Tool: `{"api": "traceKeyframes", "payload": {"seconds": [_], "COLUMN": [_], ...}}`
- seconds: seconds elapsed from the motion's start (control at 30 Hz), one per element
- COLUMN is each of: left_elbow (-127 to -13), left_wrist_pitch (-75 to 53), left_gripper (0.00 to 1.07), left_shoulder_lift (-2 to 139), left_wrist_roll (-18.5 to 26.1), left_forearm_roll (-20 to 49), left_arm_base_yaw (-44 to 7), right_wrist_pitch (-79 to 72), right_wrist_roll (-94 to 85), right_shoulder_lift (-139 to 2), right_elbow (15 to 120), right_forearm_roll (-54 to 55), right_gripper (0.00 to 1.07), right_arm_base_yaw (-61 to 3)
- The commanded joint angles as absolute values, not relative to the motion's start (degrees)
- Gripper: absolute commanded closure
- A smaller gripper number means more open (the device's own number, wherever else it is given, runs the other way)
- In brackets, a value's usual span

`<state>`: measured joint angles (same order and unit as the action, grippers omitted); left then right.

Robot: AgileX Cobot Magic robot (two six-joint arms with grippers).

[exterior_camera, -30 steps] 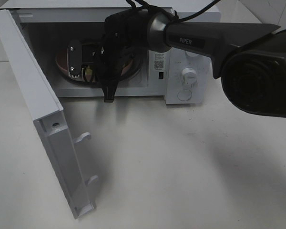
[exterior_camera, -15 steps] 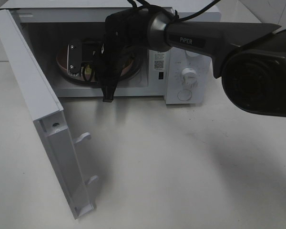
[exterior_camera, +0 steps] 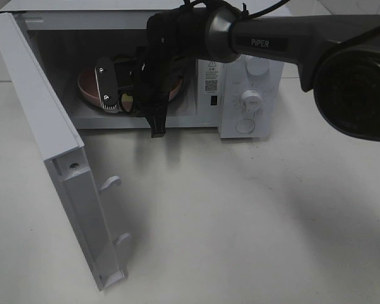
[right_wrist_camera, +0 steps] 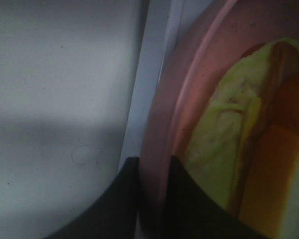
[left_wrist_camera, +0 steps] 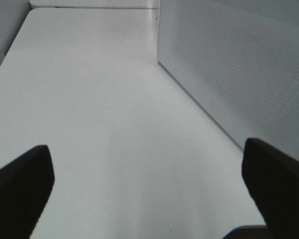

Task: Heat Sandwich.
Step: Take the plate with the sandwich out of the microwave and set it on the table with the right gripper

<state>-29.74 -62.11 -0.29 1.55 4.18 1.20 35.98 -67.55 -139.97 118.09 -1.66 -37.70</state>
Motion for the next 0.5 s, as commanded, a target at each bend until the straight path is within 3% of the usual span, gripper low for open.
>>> {"api": "traceKeyframes", "payload": {"seconds": [0.03,0.5], "left_elbow": [-29.62,-29.62], "left_wrist_pitch": [-61.36,-61.36], "left_gripper": [0.09,0.09], "left_shoulder_lift": [-1.20,-1.20], "left_wrist_roll": [1.49,1.49], "left_forearm_roll": [4.30,4.30], "left_arm_base_yaw": [1.38,1.38], "right_wrist_pitch": [38.16,34.84], "right_wrist_roll": [-68.35,-74.60], "right_shoulder_lift": [-139.06,-133.50], "right_elbow": [116.02,109.72], "right_forearm_roll": [0.00,-0.69], "right_gripper": [1.07,1.07], "right_arm_base_yaw": [-37.30,-37.30]}}
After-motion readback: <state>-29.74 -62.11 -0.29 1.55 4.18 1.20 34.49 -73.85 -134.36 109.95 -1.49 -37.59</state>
